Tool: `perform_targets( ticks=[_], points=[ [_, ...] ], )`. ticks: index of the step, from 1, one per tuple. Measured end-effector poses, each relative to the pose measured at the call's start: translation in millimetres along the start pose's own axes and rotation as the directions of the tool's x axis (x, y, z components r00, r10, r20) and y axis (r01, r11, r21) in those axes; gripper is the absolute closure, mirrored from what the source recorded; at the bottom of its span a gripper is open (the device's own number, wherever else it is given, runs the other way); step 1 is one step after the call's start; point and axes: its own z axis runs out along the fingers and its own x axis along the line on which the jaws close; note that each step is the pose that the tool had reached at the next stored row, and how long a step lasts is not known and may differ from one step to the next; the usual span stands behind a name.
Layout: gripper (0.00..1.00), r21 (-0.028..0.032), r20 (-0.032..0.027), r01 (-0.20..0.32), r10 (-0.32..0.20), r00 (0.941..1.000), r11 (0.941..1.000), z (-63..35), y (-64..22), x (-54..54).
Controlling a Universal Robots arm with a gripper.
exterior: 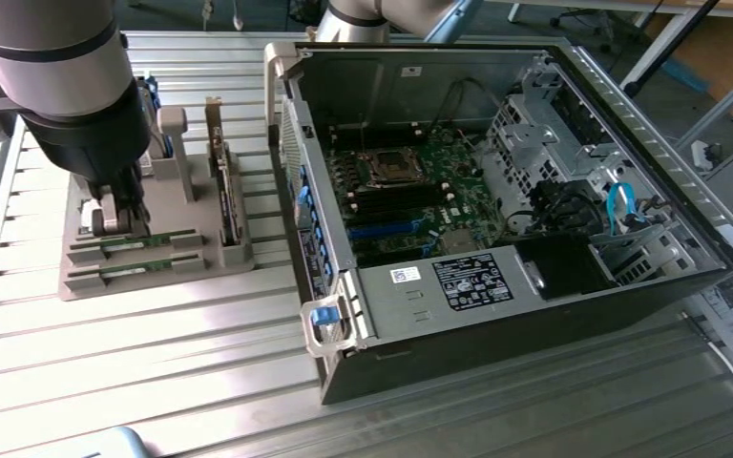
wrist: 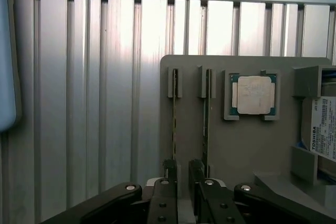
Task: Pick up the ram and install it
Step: 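Pick up the ram and move it above insertion slot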
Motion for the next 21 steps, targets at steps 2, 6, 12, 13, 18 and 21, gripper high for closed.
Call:
perform_targets(
  ticks=[2, 6, 12, 13, 18, 21],
  points=[
    [0.76, 0.0, 0.0, 0.0, 0.0, 1.0, 1.0, 3.3, 0.0, 0.2],
    [0.76, 0.0001, 0.0, 0.0, 0.0, 1.0, 1.0, 10.0, 0.0, 0.5],
    [0.76, 0.0001, 0.0, 0.0, 0.0, 1.0, 1.0, 19.0, -0.1, 0.8],
    [0.76, 0.0001, 0.0, 0.0, 0.0, 1.0, 1.0, 20.6, -0.1, 0.8],
    [0.76, 0.0, 0.0, 0.0, 0.0, 1.0, 1.0, 27.3, -0.1, 1.0],
    [0.76, 0.0, 0.0, 0.0, 0.0, 1.0, 1.0, 29.6, 0.0, 1.0]
  ],
)
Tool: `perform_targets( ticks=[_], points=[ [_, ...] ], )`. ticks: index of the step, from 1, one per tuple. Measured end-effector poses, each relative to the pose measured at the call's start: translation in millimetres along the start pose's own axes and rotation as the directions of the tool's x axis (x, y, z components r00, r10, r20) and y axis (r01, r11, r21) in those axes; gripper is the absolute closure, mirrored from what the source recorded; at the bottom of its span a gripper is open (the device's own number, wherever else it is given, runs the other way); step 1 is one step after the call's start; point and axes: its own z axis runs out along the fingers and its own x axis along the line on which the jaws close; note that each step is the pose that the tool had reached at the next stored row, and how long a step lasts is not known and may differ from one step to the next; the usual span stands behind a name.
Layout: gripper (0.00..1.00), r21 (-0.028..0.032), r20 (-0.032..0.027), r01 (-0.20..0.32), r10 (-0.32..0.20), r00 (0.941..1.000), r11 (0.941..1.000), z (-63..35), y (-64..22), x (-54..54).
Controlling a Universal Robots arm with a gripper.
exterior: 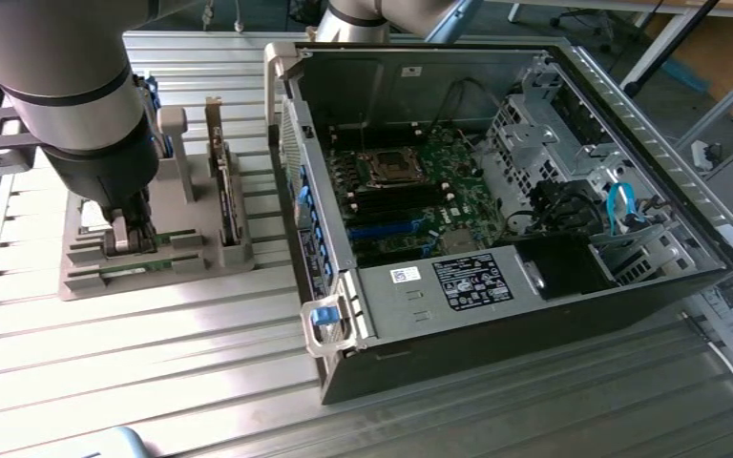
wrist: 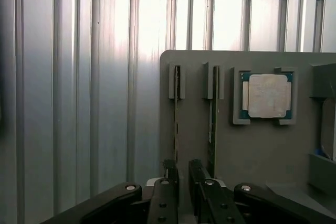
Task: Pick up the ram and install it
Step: 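Pick up the ram and move it above insertion slot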
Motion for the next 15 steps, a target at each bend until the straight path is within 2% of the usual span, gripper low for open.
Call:
perform_targets(
  ticks=[10, 15],
  points=[
    [0.76, 0.0001, 0.0, 0.0, 0.0, 1.0, 1.0, 0.2, 0.1, 4.3],
    [0.76, 0.0001, 0.0001, 0.0, 0.0, 1.0, 1.0, 5.4, 0.1, 5.1]
  ],
)
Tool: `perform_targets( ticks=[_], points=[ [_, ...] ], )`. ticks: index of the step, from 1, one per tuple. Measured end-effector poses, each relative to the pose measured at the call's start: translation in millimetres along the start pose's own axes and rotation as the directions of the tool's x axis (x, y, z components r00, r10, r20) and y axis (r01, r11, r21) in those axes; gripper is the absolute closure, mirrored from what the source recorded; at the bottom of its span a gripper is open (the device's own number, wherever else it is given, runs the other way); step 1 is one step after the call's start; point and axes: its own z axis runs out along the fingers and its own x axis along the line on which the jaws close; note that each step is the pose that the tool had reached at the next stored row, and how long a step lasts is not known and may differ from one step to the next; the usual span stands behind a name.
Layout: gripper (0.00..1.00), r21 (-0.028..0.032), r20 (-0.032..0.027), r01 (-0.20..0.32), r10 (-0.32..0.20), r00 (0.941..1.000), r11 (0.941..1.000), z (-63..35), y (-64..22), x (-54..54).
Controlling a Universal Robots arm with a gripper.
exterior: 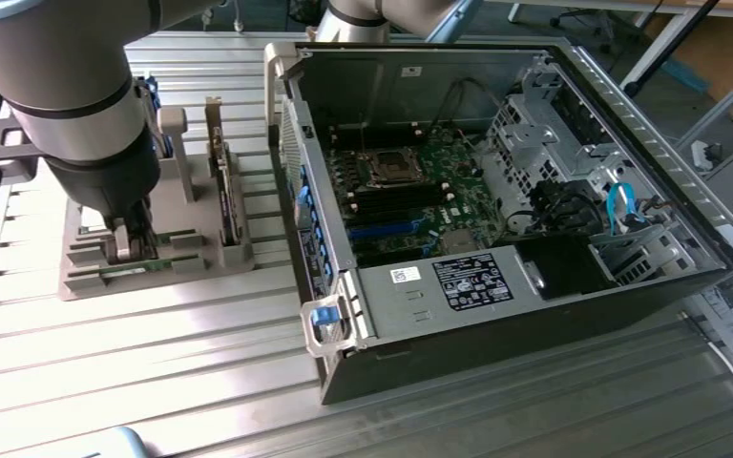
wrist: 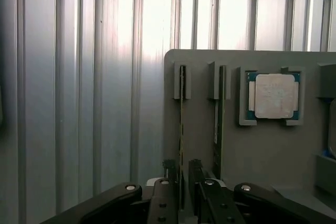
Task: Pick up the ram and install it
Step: 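Pick up the ram and move it above insertion slot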
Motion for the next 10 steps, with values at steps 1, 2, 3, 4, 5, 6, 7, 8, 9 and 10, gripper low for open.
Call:
perform_targets(
  ticks=[1, 2, 3, 4, 5, 6, 7, 8, 9, 10],
  points=[
    [0.76, -0.0001, 0.0, 0.0, 0.0, 1.0, 1.0, 1.6, 0.0, 0.3],
    [0.76, 0.0, 0.0001, 0.0, 0.0, 1.0, 1.0, 3.1, 0.0, 0.6],
    [0.76, 0.0, 0.0001, 0.0, 0.0, 1.0, 1.0, 4.3, 0.0, 1.0],
    [0.76, -0.0001, 0.0, 0.0, 0.0, 1.0, 1.0, 5.5, 0.0, 1.2],
    [0.76, 0.0, 0.0, 0.0, 0.0, 1.0, 1.0, 6.6, 0.0, 1.4],
    [0.76, -0.0001, -0.0001, 0.0, 0.0, 1.0, 1.0, 7.7, 0.0, 1.7],
    [0.76, -0.0001, -0.0001, 0.0, 0.0, 1.0, 1.0, 8.7, 0.0, 2.0],
    [0.76, -0.0001, 0.0, 0.0, 0.0, 1.0, 1.0, 9.6, 0.1, 2.1],
    [0.76, 0.0, 0.0, 0.0, 0.0, 1.0, 1.0, 10.7, 0.1, 2.3],
    [0.76, 0.0, 0.0, 0.0, 0.0, 1.0, 1.0, 11.7, 0.1, 2.5]
  ],
)
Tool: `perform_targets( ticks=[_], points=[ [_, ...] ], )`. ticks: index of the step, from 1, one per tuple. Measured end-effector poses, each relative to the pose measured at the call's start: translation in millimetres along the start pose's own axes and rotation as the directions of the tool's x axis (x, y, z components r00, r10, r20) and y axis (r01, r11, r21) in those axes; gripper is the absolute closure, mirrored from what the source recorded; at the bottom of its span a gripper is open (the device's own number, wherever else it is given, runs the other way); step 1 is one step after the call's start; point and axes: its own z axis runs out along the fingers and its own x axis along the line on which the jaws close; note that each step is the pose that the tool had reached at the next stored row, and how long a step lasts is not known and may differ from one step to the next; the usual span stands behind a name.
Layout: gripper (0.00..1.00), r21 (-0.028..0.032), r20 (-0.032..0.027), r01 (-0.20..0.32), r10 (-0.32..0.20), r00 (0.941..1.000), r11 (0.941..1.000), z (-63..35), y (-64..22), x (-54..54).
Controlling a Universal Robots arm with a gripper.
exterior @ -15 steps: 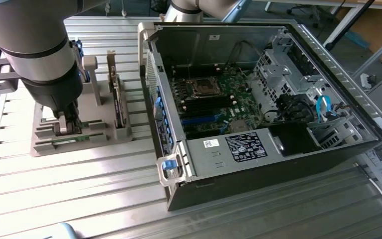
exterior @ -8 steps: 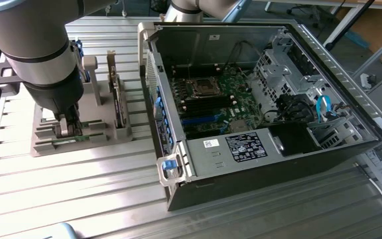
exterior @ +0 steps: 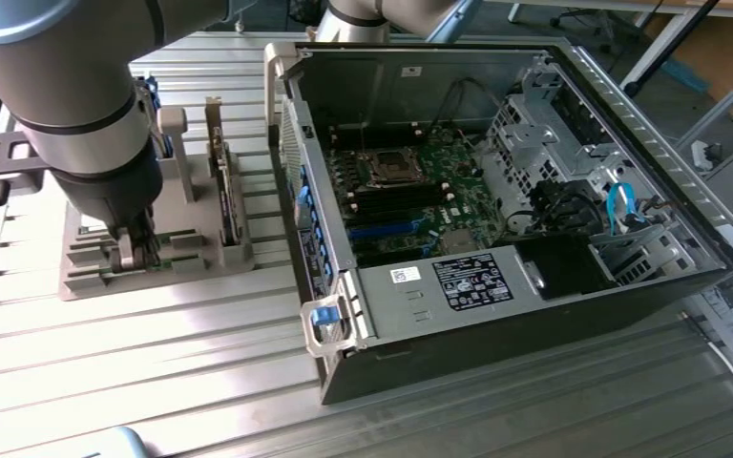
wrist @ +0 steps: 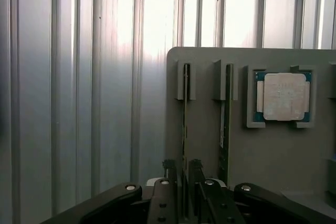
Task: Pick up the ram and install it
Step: 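Pick up the ram and move it above insertion slot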
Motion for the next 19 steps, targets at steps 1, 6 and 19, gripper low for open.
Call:
perform_targets(
  ticks=[1, 6, 19],
  points=[
    [0.76, 0.0001, 0.0, 0.0, 0.0, 1.0, 1.0, 0.9, 0.0, 0.2],
    [0.76, -0.0001, 0.0001, 0.0, 0.0, 1.0, 1.0, 6.1, 0.0, 1.0],
    [0.76, 0.0, 0.0001, 0.0, 0.0, 1.0, 1.0, 6.7, -0.1, -2.1]
  ],
)
